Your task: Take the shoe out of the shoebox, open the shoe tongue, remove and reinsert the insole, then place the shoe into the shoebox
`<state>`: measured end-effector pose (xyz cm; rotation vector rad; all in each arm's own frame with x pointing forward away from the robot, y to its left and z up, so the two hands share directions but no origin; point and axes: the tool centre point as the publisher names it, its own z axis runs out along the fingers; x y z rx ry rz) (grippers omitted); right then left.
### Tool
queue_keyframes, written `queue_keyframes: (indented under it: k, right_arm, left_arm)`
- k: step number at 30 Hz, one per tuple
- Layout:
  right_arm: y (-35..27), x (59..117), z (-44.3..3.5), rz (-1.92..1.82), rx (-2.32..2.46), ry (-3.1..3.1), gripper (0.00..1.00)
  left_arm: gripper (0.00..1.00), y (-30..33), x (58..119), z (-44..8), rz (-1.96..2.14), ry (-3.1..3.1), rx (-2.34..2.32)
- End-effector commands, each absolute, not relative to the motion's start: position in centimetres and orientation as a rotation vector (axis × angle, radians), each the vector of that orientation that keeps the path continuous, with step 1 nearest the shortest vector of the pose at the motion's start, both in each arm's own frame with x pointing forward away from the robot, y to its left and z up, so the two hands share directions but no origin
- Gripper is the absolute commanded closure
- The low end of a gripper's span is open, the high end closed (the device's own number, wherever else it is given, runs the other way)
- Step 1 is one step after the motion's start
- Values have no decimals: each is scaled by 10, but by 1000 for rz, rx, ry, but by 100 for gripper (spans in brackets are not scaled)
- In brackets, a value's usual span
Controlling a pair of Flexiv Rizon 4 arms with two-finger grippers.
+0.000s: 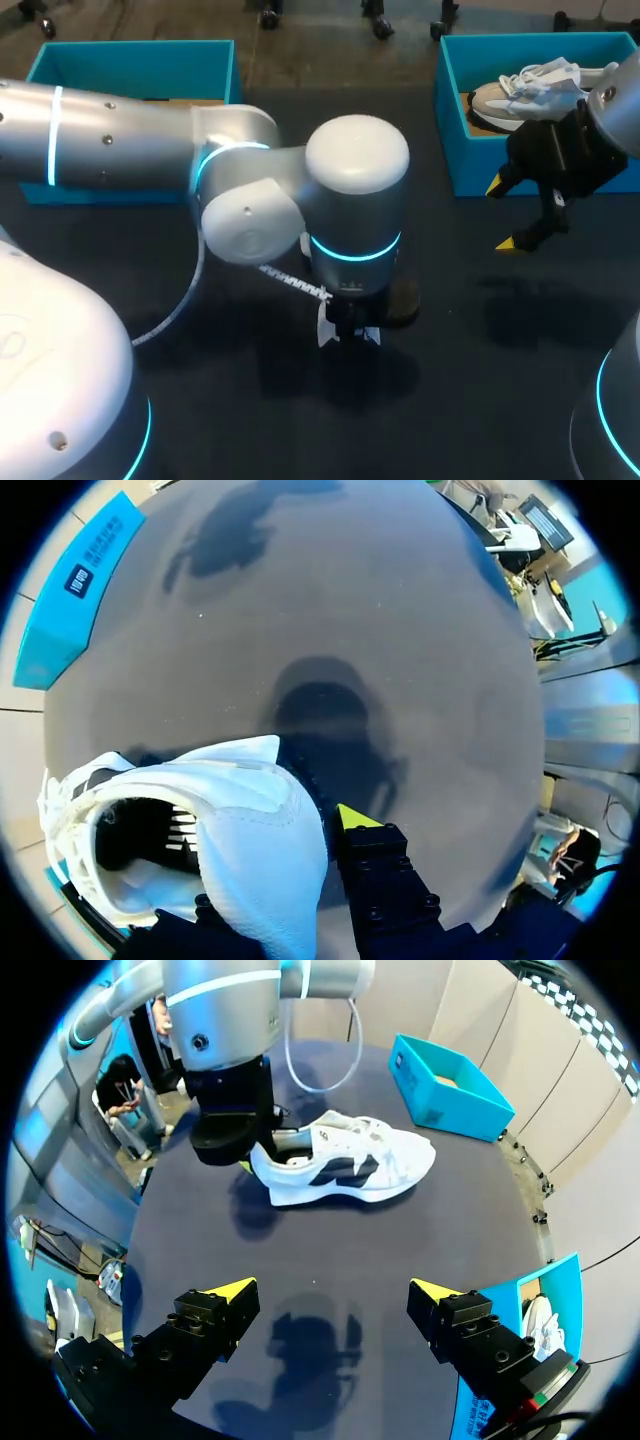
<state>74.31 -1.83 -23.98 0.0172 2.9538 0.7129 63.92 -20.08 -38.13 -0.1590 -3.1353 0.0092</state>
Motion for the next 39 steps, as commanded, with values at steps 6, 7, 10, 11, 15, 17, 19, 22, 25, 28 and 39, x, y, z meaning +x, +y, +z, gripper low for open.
queue_keyframes:
  k: [6, 7, 10, 11, 15, 17, 19, 22, 25, 28, 39]
  right_arm:
    - [-18, 743, -240, 711, 17, 2953, 0]
    - [-18, 743, -240, 711, 17, 2953, 0]
    - [-18, 743, -240, 711, 17, 2953, 0]
    - [-18, 743, -240, 711, 17, 2953, 0]
    - [-18, 743, -240, 711, 17, 2953, 0]
    - [-18, 743, -240, 711, 17, 2953, 0]
    - [-18, 743, -240, 711, 17, 2953, 0]
    - [-18, 743, -240, 711, 17, 2953, 0]
    - [-18, 743, -240, 711, 17, 2953, 0]
    - [-18, 743, -240, 711, 17, 2953, 0]
    - [-18, 743, -240, 711, 17, 2953, 0]
  left_arm:
    - [100, -191, 644, -328, -11, -3148, -115]
    - [100, -190, 646, -323, -18, -3127, -103]
    - [100, -185, 651, -306, -8, -3129, -89]
    - [100, -184, 652, -302, 2, -3127, -91]
    - [100, -181, 656, -283, 20, -3122, -68]
    - [100, -180, 660, -271, 26, -3106, -67]
    - [100, -179, 662, -267, 33, -3097, -71]
    - [100, -175, 665, -251, 33, -3052, -114]
    - [100, -174, 670, -240, 41, -3026, -127]
    - [100, -172, 675, -235, 53, -3013, -141]
    - [100, -137, 699, -213, 75, -2972, -147]
